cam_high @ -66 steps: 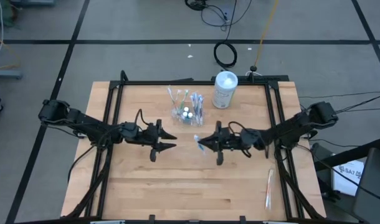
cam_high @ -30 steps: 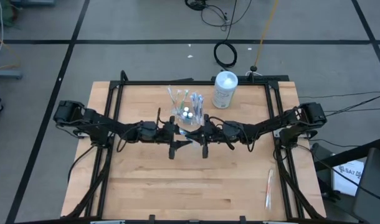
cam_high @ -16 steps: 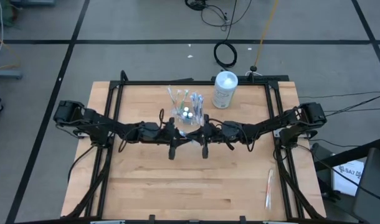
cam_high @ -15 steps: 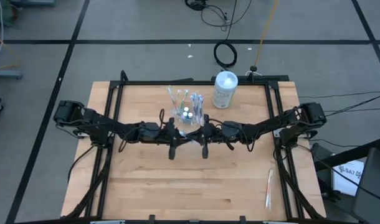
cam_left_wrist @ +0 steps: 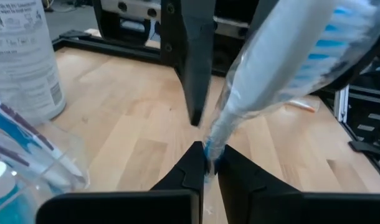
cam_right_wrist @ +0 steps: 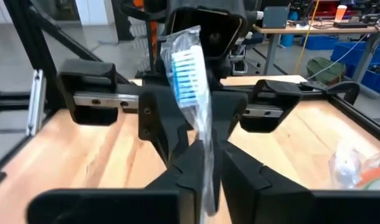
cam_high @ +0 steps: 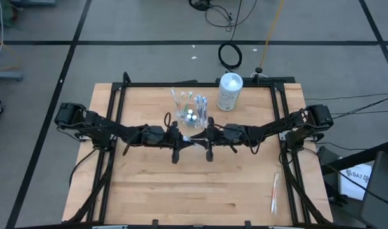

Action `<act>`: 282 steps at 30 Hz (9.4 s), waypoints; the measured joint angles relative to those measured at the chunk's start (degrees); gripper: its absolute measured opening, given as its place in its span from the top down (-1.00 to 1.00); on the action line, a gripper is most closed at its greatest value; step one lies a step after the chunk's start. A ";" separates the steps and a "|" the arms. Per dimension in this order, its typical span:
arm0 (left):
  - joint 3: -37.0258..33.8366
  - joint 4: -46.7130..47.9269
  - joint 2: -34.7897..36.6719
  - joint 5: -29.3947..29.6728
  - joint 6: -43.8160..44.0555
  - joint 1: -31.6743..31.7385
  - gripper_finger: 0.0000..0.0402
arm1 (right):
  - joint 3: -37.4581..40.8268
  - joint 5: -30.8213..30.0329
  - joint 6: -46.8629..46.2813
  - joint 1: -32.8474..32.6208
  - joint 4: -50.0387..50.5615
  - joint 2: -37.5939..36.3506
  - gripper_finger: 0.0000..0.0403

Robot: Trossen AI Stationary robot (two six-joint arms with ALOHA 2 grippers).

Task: Pick & Place toothbrushing station
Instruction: Put the blue toothbrush in the left compartment of the transparent organizer, then put the orange toothbrush in the right compartment of the transparent organizer, then return to Home Position

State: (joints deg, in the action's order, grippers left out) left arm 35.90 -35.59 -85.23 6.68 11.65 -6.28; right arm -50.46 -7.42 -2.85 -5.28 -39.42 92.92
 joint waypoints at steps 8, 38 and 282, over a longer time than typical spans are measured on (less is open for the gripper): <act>-0.02 5.41 0.93 4.32 0.61 0.29 0.94 | 0.00 -0.14 1.05 -0.04 3.50 -0.02 0.47; 0.09 25.49 16.57 19.77 3.52 18.12 0.87 | 0.01 0.00 -5.34 0.20 16.94 -4.66 0.24; -22.58 42.49 76.20 13.24 -19.56 -5.38 0.06 | 38.99 12.18 7.63 1.81 30.12 -80.87 0.92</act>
State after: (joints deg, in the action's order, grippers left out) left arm 13.32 6.90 -9.03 19.91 -7.91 -11.67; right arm -11.47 4.76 4.78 -3.46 -9.29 12.06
